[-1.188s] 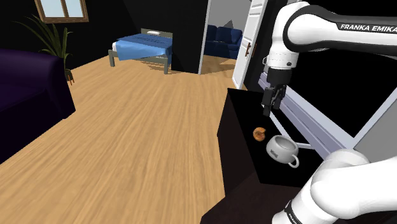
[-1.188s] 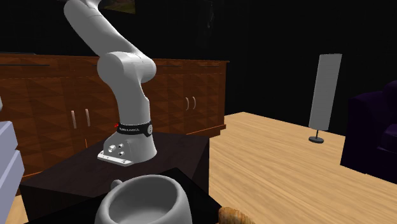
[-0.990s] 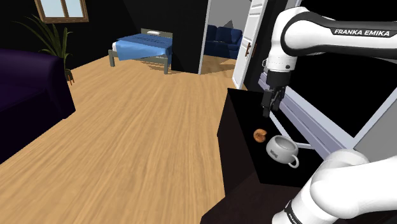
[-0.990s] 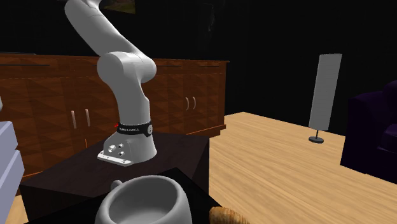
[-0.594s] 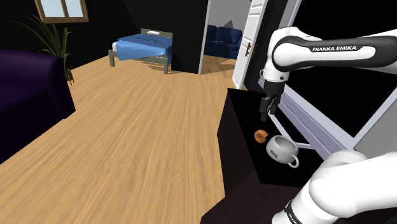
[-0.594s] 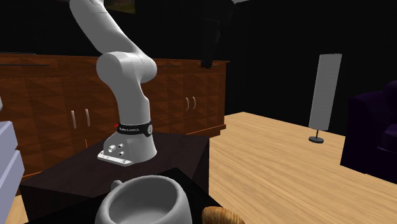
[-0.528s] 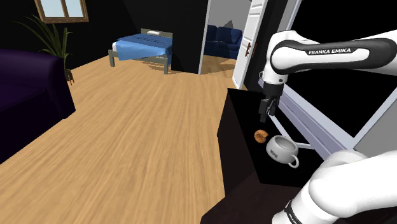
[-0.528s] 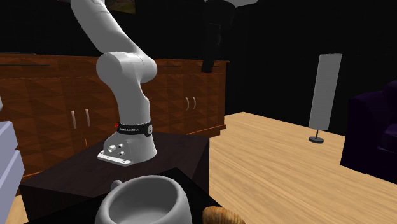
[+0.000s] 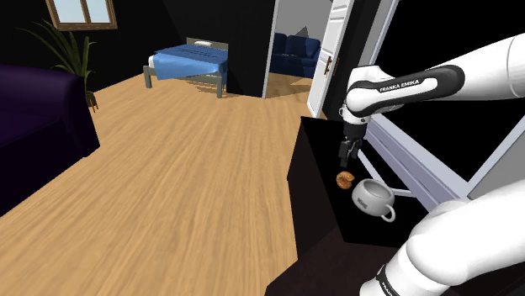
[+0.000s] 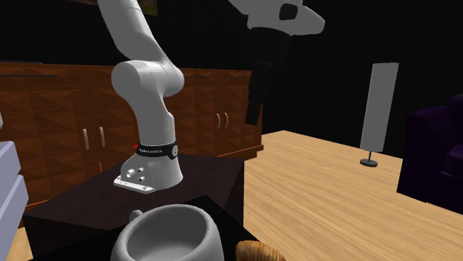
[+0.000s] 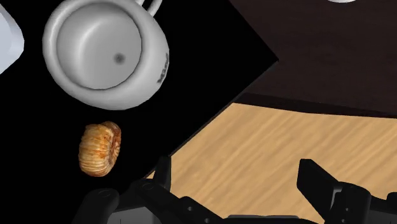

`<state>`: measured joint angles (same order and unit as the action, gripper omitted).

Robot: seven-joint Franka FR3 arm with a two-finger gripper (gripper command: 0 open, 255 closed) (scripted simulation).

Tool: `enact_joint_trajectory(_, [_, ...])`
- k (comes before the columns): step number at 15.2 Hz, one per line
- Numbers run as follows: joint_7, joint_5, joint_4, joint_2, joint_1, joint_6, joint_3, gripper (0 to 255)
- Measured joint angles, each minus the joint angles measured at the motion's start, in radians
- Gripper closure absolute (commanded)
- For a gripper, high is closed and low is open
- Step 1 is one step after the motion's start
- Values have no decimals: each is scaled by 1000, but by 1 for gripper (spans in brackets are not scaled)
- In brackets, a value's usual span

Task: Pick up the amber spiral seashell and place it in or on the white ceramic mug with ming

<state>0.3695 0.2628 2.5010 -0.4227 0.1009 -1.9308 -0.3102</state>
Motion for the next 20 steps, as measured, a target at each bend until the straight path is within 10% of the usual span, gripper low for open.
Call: enact_joint_trajectory(20, [318,-128,-259,663,102,-459,-156,0])
